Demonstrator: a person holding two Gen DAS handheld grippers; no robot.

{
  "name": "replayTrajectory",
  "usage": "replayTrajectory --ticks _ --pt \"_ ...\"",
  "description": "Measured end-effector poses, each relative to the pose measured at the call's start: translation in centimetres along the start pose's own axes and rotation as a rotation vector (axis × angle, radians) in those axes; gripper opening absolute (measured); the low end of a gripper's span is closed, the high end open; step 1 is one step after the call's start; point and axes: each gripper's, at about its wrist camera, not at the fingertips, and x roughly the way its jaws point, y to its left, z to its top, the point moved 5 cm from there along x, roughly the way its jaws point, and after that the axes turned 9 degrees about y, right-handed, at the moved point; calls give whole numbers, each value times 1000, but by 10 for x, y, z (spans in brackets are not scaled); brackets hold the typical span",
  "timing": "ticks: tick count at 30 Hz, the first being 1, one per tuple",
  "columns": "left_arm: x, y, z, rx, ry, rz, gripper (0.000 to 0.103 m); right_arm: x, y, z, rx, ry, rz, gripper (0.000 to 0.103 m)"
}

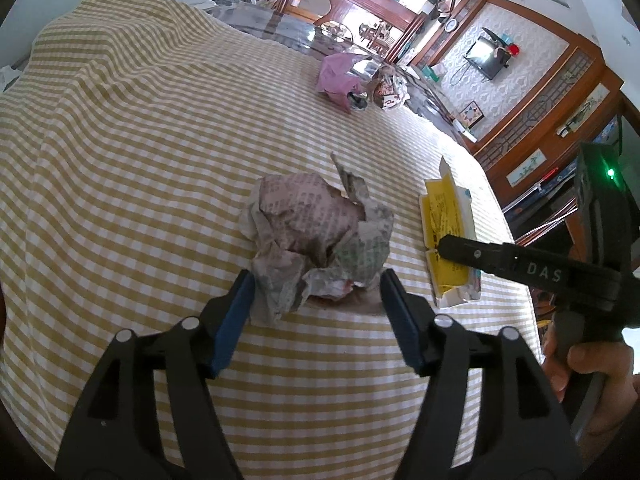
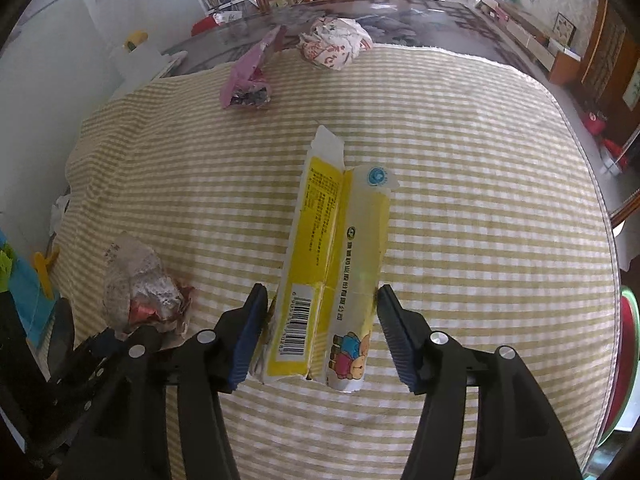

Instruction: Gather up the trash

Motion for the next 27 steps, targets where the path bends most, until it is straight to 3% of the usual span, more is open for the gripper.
replayTrajectory --ticks 11,27 --pt "-2 1 0 -11 -2 -2 63 3 -9 -7 74 27 36 63" --pt "-3 4 1 -31 -4 -12 63 3 -8 0 98 20 52 64"
